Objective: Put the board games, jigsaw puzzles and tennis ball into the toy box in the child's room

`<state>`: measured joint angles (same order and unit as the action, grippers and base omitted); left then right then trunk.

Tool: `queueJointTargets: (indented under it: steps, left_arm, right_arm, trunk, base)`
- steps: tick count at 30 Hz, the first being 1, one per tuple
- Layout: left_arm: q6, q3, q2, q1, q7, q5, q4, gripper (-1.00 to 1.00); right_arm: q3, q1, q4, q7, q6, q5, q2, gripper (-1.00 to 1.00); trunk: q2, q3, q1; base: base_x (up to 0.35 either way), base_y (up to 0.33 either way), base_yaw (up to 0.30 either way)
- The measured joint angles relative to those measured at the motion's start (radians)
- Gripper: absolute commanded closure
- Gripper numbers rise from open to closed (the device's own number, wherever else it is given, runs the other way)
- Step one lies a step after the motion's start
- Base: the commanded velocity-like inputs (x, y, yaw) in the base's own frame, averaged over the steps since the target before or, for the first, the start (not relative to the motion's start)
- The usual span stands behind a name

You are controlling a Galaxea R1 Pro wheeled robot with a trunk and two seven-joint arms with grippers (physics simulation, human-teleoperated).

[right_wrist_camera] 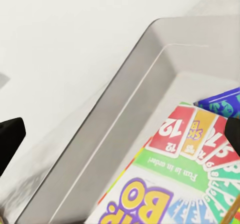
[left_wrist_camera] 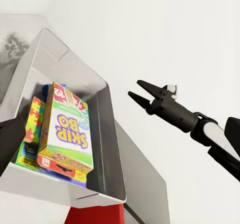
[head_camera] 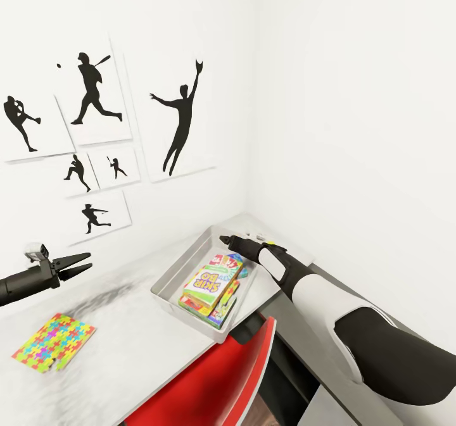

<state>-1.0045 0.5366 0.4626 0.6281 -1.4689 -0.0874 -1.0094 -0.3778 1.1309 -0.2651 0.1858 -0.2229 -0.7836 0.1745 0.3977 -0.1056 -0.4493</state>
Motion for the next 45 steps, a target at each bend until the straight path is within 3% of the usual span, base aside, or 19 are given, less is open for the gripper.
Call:
queueJointTargets:
  steps: [28, 45]
  left_arm:
    - [0.001, 0.0, 0.0, 0.0, -0.002, 0.001, 0.0, -1.0]
    - [0.001, 0.0, 0.0, 0.0, 0.002, 0.001, 0.0, -1.0]
  right_arm:
    - [0.003, -0.005, -0.016, -0.001, 0.015, -0.001, 0.0, -1.0]
    - [0.004, -0.005, -0.016, -0.008, 0.015, 0.0, 0.0, -1.0]
  trunk:
    - [0.0, 0.0, 0.0]
    - [0.0, 0.0, 0.0]
  base:
    - [-0.002, 0.0, 0.0]
    - [-0.114, 0.023, 0.0]
